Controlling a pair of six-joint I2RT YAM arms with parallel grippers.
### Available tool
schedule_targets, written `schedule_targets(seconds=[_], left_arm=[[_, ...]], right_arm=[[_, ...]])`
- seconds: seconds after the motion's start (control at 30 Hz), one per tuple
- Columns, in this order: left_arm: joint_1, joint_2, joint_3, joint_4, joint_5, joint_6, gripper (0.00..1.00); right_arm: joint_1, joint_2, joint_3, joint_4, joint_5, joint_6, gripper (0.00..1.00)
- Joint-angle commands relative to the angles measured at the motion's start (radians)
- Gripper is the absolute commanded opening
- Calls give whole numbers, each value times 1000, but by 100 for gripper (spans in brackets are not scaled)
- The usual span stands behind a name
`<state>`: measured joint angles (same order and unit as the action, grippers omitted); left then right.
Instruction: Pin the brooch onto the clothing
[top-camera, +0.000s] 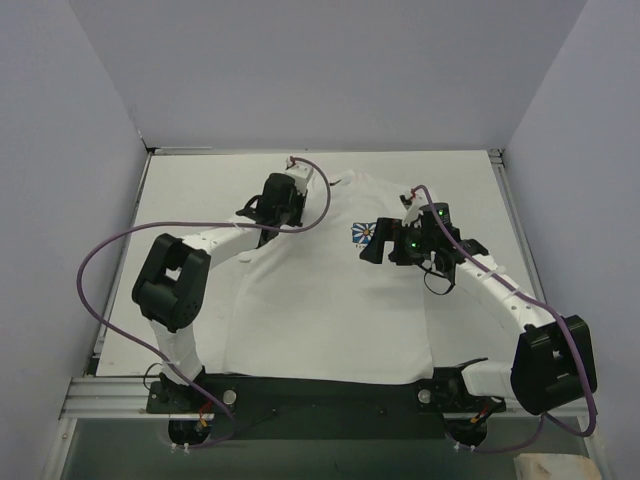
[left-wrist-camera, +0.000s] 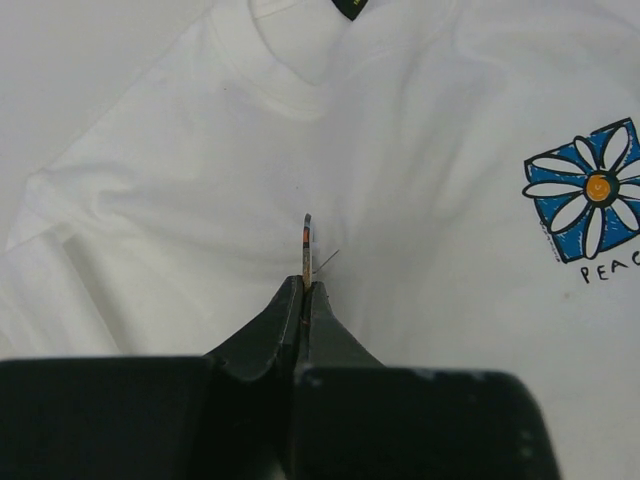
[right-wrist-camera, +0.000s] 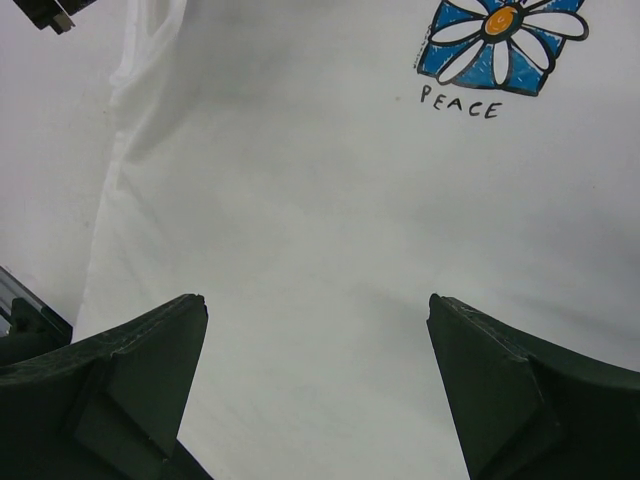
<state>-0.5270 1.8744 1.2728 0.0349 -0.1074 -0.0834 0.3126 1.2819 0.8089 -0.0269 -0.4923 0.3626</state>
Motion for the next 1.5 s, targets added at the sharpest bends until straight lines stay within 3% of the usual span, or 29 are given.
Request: schedule_targets(seconds=[0.0,0.4,0.77,1.13,1.47], left_arm=[[4,-92,-47,146,103,-35,0],[44,-198,-188,249,198,-85,0],[71,-230,-245,299,317,-116,0],[163,-218,-297,457,816,-216,0],[167,-234,-328,494,986,-225,0]], right_arm=[[-7,13,-7,50,-26,-1,99],[-1,92,36,114,-66,33,99],[46,234,183,159,-61,39,97],[51,189,147,316,-169,-34,98],[59,165,111,518,-284,-50,98]])
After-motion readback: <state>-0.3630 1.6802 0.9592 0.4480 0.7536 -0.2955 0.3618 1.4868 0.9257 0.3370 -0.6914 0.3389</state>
